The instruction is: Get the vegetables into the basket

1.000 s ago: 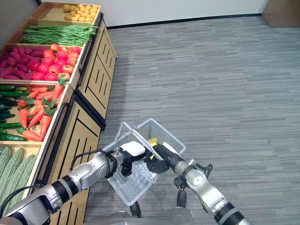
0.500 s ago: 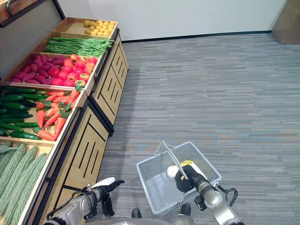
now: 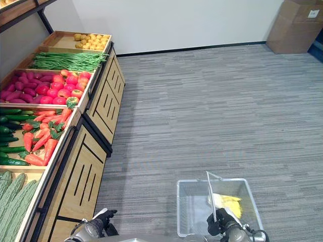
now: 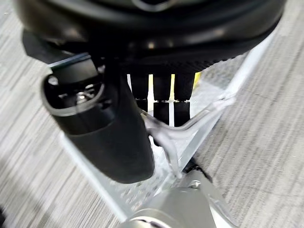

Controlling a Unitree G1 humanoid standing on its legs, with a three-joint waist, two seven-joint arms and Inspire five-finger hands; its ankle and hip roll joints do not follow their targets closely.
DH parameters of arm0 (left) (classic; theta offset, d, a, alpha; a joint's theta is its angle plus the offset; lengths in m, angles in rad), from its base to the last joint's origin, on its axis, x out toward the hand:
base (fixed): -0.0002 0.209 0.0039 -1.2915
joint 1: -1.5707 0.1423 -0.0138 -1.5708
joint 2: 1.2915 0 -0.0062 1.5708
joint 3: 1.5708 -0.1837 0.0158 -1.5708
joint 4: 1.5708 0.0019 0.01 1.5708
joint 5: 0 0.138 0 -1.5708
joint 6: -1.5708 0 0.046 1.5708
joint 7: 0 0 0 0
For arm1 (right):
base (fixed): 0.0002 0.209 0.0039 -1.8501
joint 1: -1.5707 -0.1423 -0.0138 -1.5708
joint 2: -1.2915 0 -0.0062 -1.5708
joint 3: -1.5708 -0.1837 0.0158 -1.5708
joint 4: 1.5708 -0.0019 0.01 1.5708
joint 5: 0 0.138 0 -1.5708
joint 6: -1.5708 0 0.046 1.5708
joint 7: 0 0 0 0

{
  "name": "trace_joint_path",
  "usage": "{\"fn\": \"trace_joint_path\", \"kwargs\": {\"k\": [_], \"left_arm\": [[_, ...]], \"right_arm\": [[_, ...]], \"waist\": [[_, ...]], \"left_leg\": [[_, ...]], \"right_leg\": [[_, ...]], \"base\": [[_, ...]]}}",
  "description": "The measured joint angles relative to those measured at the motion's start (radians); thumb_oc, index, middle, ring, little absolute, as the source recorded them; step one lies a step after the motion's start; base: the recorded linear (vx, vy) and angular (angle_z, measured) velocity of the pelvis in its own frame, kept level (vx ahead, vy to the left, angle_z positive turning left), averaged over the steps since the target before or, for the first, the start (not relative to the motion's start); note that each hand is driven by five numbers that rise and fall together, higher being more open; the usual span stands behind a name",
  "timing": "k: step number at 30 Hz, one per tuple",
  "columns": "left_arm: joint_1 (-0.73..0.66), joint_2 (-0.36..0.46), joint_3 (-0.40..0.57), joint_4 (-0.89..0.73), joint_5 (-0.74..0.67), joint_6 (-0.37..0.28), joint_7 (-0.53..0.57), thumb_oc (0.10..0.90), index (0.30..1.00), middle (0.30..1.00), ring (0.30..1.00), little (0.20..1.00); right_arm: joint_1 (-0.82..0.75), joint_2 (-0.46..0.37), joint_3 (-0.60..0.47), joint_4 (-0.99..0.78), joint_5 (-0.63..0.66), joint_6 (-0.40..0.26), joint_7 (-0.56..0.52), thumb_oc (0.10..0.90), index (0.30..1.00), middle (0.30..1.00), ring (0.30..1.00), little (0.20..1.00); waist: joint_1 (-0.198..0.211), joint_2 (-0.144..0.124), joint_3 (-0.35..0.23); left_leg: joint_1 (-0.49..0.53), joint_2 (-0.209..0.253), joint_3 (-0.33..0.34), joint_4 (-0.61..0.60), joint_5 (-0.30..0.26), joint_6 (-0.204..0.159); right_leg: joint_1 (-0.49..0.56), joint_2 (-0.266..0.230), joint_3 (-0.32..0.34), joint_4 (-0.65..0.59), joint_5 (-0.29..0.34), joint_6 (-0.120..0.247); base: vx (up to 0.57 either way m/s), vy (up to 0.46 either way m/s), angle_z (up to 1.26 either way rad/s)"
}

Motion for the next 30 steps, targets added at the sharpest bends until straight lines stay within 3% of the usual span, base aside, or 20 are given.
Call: {"fn": "trace_joint_path", "kwargs": {"k": [8,14,19,21,23,24,27,30], "left_arm": [[0.02,-0.002,0.022,0.009,-0.019,-0.005,0.02,0.9,1.0,1.0,1.0,1.0],[0.021,-0.001,0.025,0.009,-0.019,-0.01,0.02,0.9,1.0,1.0,1.0,1.0],[-0.002,0.017,0.04,0.008,-0.03,-0.011,0.022,0.9,1.0,1.0,1.0,1.0],[-0.024,0.03,0.042,0.008,-0.038,-0.01,0.021,0.9,1.0,1.0,1.0,1.0],[-0.039,0.034,0.062,0.009,-0.039,-0.011,0.02,0.9,1.0,1.0,1.0,1.0],[-0.05,0.039,0.063,0.01,-0.039,-0.01,0.02,0.9,1.0,1.0,1.0,1.0],[-0.06,0.047,0.063,0.015,-0.042,-0.008,0.021,0.9,1.0,1.0,1.0,1.0],[-0.056,0.058,0.064,0.04,-0.049,-0.004,0.021,0.9,1.0,1.0,1.0,1.0]], "right_arm": [[-0.023,0.035,-0.076,0.141,0.1,-0.042,-0.013,0.4,0.3,0.3,0.3,0.3],[-0.023,0.037,-0.102,0.142,0.126,-0.04,-0.014,0.4,0.3,0.3,0.3,0.3],[-0.058,0.055,-0.104,0.15,0.129,-0.042,-0.013,0.4,0.3,0.3,0.3,0.3],[-0.086,0.066,-0.113,0.148,0.147,-0.044,-0.012,0.4,0.3,0.3,0.3,0.3],[-0.109,0.07,-0.129,0.145,0.155,-0.052,-0.013,0.4,0.3,0.3,0.3,0.3],[-0.119,0.07,-0.132,0.145,0.157,-0.054,-0.012,0.4,0.3,0.3,0.3,0.3],[-0.151,0.071,-0.146,0.137,0.169,-0.058,-0.022,0.4,0.3,0.3,0.3,0.3],[-0.144,0.081,-0.14,0.111,0.169,-0.061,-0.017,0.4,0.3,0.3,0.3,0.3]], "waist": [[0.0,-0.001,0.001],[0.001,-0.005,0.004],[0.003,-0.051,0.052],[0.008,-0.089,0.092],[0.007,-0.095,0.111],[0.008,-0.11,0.124],[0.001,-0.115,0.16],[-0.003,-0.123,0.165]], "left_leg": [[0.019,-0.007,0.026,0.0,-0.013,-0.002],[0.012,-0.015,0.027,0.0,-0.022,-0.001],[0.001,-0.032,0.04,0.001,-0.03,0.006],[-0.007,-0.052,0.042,0.004,-0.04,0.021],[-0.008,-0.057,0.043,0.002,-0.039,0.028],[-0.007,-0.067,0.05,0.001,-0.045,0.038],[0.022,-0.069,0.051,-0.006,-0.059,0.069],[0.046,-0.075,0.038,-0.007,-0.08,0.085]], "right_leg": [[0.004,-0.003,0.026,0.0,0.001,0.002],[-0.005,-0.004,0.028,0.002,0.004,0.005],[-0.038,-0.021,0.047,0.031,-0.001,0.012],[-0.08,-0.036,0.053,0.1,-0.021,0.02],[-0.123,-0.051,0.059,0.181,-0.037,0.024],[-0.151,-0.061,0.06,0.233,-0.038,0.025],[-0.233,-0.091,0.055,0.423,-0.053,0.042],[-0.272,-0.063,0.081,0.452,-0.061,0.051]], "base": [[0.02,0.039,-0.1],[0.0,0.068,-0.01],[0.0,0.132,-0.08],[0.01,0.131,-0.06],[0.01,0.167,-0.05],[0.03,0.107,-0.09],[0.14,0.06,0.0],[0.16,0.003,0.05]]}}
